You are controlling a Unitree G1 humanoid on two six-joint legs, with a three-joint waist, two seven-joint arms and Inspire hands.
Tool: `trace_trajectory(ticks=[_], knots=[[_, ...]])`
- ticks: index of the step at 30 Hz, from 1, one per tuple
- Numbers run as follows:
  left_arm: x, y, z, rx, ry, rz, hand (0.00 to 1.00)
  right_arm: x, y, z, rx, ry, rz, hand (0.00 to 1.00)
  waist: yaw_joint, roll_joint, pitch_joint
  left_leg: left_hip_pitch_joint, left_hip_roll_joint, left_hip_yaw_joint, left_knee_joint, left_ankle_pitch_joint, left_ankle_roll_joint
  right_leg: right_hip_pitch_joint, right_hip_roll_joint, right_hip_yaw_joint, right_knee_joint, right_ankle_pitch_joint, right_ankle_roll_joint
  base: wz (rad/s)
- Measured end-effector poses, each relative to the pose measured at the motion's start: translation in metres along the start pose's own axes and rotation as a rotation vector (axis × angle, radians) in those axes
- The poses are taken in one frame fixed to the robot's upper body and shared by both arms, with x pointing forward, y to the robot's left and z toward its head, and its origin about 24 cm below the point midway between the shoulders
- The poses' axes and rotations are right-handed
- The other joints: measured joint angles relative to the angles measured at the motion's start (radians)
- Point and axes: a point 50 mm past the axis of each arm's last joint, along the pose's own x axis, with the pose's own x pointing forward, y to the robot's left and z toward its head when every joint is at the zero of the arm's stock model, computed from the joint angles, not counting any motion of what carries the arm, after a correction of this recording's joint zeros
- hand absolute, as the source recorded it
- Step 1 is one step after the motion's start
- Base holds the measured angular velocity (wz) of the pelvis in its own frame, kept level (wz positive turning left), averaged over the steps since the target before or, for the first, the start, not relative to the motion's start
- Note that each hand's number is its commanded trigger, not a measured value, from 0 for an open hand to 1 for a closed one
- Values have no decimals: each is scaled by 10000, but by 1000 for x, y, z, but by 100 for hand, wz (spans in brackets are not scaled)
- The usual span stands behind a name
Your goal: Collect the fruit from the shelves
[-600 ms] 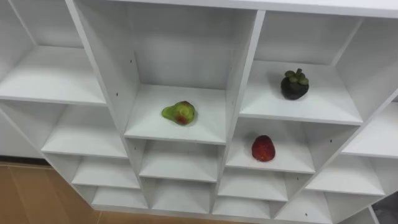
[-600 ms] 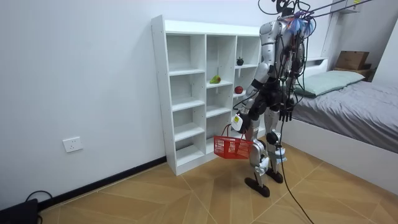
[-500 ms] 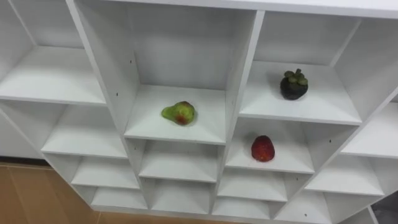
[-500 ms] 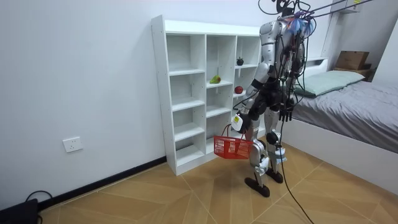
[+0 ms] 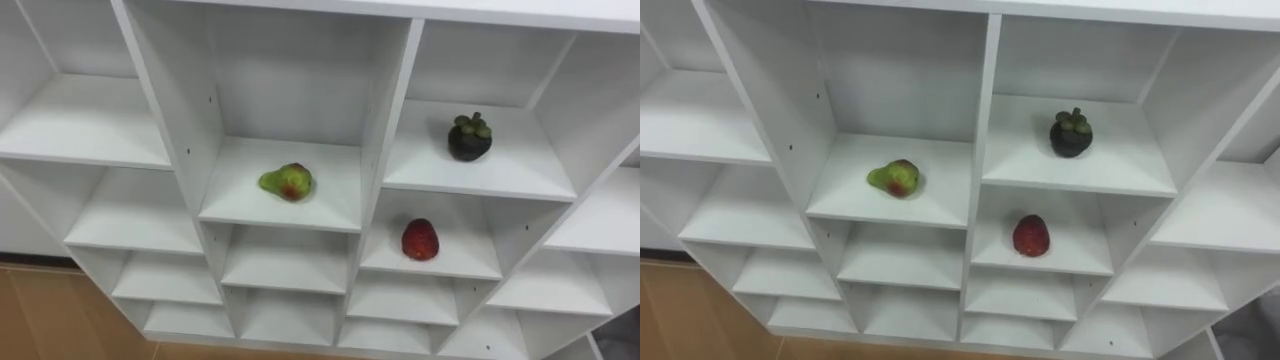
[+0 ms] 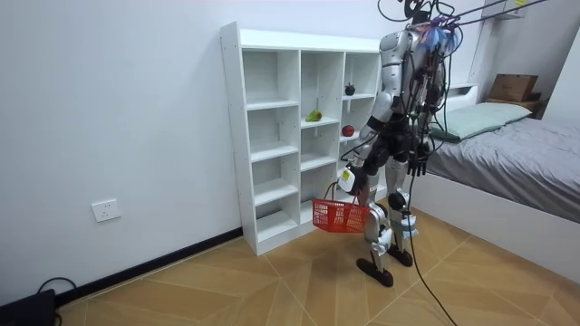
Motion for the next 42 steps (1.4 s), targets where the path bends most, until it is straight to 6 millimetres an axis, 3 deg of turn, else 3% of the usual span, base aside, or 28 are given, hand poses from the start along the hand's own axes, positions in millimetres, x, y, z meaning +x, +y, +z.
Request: trace_trajectory(ticks=[9,16,25,27,30,37,42], knots=[[0,-1,-1,-19,89,-152,100,-1,-3,6,24,-325,-380,0,-32,56,-19,-60,14,124,-13,0,0,-110,10,47,3,1,-1,-3],[0,3,7,-47,-248,-62,100,-2,-9,16,48,-842,-1061,0,-47,134,-35,-33,15,333,-19,0,1,-154,24,356,6,4,-7,-9],[-2,5,18,-736,-995,333,100,-16,-27,49,490,-2806,-3153,0,-207,215,-10,-41,52,565,-62,2,2,-315,84,613,29,35,-46,-9],[-3,8,25,-746,-1435,526,100,-30,-34,71,1063,-4235,-3727,0,-218,199,-7,-53,81,649,-99,7,-8,-368,130,764,9,61,-63,-12],[-6,10,37,-771,-2202,673,100,-42,-36,87,1936,-5582,-3921,0,-244,171,-15,-12,88,718,-150,16,-22,-350,152,776,-6,69,-71,-3],[-8,12,44,-1147,-3006,890,100,-65,-36,102,2632,-7330,-4237,0,-255,289,-41,39,112,873,-174,18,-26,-399,160,868,-25,68,-70,-6],[-9,12,46,-1196,-3311,841,100,-108,-46,131,2750,-10027,-4817,0,-564,400,-48,-116,130,959,-179,19,-26,-663,172,939,2,85,-73,-7]])
